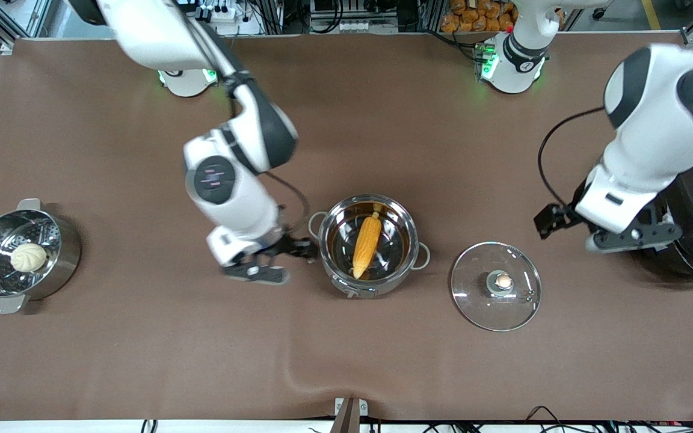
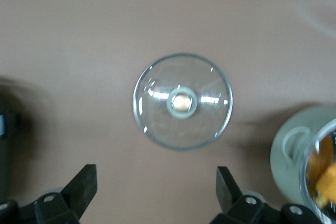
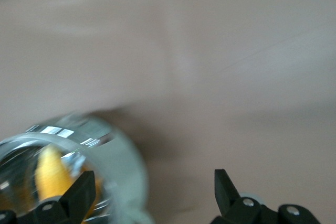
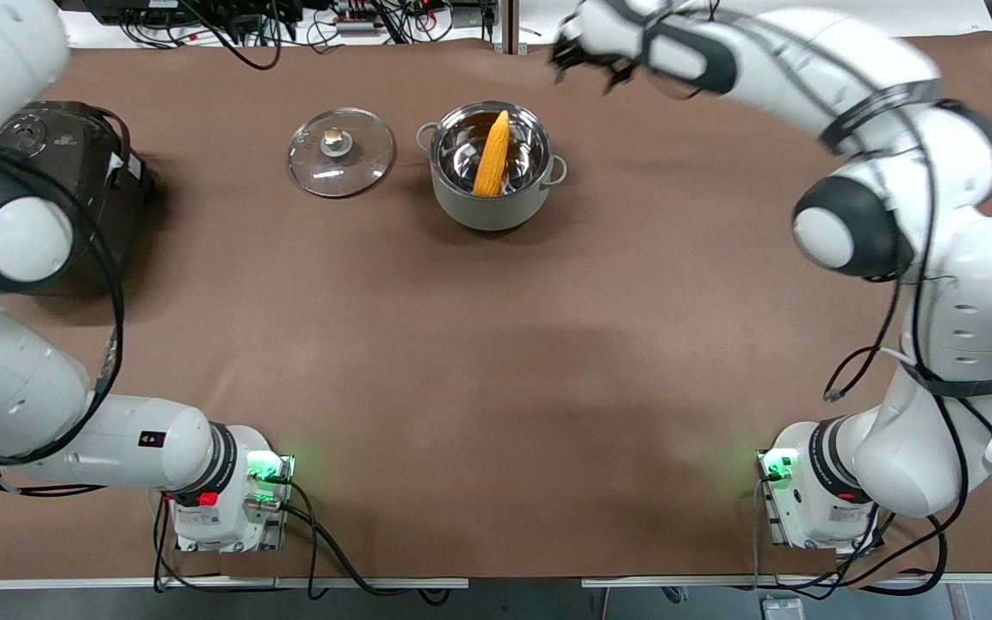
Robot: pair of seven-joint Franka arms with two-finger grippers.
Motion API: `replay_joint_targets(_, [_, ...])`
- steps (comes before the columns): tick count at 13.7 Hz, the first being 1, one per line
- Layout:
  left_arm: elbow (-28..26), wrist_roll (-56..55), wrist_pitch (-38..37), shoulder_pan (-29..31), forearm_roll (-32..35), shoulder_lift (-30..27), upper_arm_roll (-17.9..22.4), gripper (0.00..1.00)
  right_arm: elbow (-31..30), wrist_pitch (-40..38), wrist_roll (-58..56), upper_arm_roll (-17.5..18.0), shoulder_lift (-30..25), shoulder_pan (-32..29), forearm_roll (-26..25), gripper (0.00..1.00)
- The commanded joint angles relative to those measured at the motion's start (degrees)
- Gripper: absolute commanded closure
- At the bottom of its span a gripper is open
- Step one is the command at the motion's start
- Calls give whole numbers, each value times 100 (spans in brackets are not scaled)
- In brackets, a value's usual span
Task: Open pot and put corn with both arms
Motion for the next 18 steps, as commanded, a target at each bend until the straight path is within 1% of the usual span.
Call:
replay_joint_targets(1, [-35,527,-777,49,-309,-604,-29,0,-1005,-60,-694,98,-914,-619,-480,0])
replay_joint_targets(2, [-27,685,-1050,58,-380,-702,-20,0,-1094,-322,-1080,107,-1099,-874,-481,0])
replay_joint_targets(4, [17,949,-1341,49,-407,-817,-11,0,-1121,-884,-2089,98,-1521,-1340,-498,0])
replay_joint_targets(5, [157,1055,-1551,58,-398,-852,-2,0,-1086,-1096,-2712,107,-1714,-1690,-498,0])
replay_joint_targets(6, [315,1300,-1841,67,-398,-861,-2,0,-1077,-1306,-3093,107,-1908,-1920,-498,0])
replay_joint_targets(8, [623,1923,-2246,67,-407,-852,59,0,-1068,-1877,-3167,98,-2251,-2255,-498,0])
replay_joint_targets(11, [702,1988,-2309,128,-398,-870,51,0,-1130,-2782,-3202,98,-2743,-2633,-498,0])
replay_joint_targets(12, [755,1979,-2327,137,-398,-861,42,0,-1182,-2968,-3202,98,-2884,-2747,-498,0])
replay_joint_targets(14, [799,1935,-2467,128,-407,-861,24,0,-1305,-2996,-3219,98,-3139,-2932,-498,0])
replay_joint_targets(16, [852,1926,-2468,155,-503,-879,33,0,-1314,-3005,-3228,107,-3411,-2942,-498,0])
replay_joint_targets(18, [852,1822,-2468,190,-600,-888,33,0,-1497,-2927,-3228,98,-3492,-3012,-507,0])
